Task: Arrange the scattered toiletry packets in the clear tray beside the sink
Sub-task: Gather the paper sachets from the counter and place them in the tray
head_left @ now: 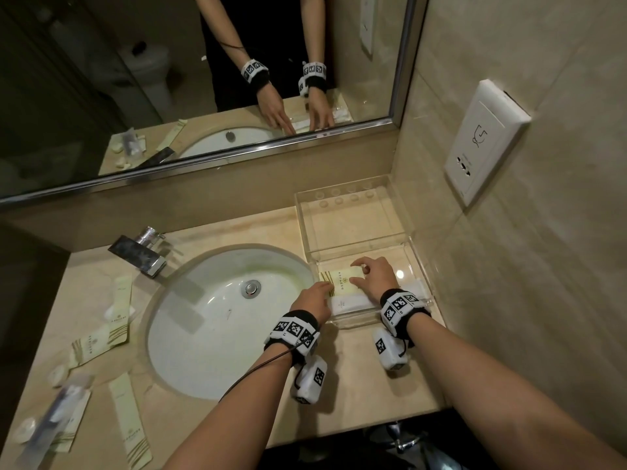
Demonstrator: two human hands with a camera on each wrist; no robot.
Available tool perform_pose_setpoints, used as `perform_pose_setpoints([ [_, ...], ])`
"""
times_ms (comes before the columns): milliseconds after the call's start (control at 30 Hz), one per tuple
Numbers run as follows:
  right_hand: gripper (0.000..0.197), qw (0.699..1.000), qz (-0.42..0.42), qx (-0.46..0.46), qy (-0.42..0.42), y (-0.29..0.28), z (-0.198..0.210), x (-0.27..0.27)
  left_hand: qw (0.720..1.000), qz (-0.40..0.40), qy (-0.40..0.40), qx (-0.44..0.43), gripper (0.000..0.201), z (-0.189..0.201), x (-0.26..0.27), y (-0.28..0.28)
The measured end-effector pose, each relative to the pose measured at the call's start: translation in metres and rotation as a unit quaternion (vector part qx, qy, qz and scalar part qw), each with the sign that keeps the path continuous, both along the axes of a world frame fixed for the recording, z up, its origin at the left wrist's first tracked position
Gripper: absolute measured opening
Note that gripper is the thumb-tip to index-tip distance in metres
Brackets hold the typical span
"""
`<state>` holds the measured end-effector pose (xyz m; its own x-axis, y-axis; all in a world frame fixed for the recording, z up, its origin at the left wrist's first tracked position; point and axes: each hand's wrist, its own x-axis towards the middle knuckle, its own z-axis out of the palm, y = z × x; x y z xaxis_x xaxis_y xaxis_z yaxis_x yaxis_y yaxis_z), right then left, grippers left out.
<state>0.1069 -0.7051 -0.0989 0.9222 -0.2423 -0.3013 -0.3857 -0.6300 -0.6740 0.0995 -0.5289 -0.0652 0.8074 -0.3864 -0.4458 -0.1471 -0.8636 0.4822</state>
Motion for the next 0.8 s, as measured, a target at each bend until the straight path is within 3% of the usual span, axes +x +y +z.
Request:
perform_pose_setpoints([
  [467,0.039,1.000,-0.014,0.003,-0.020,-0.002,0.009,-0.007,0.997,0.046,-0.046,-0.052,0.040,0.008,-0.004,0.012],
  [633,0.025,0.995,-0.042,0.021,-0.092,0.014,0.036,-0.004,0.980,0.139,-0.066,-0.128,0.026,0.024,-0.003,0.038],
  [800,0.017,0.981,0.017,0.112,-0.158,0.070,0.074,0.009,0.953,0.242,-0.086,-0.159,0.017,0.045,-0.005,0.095],
])
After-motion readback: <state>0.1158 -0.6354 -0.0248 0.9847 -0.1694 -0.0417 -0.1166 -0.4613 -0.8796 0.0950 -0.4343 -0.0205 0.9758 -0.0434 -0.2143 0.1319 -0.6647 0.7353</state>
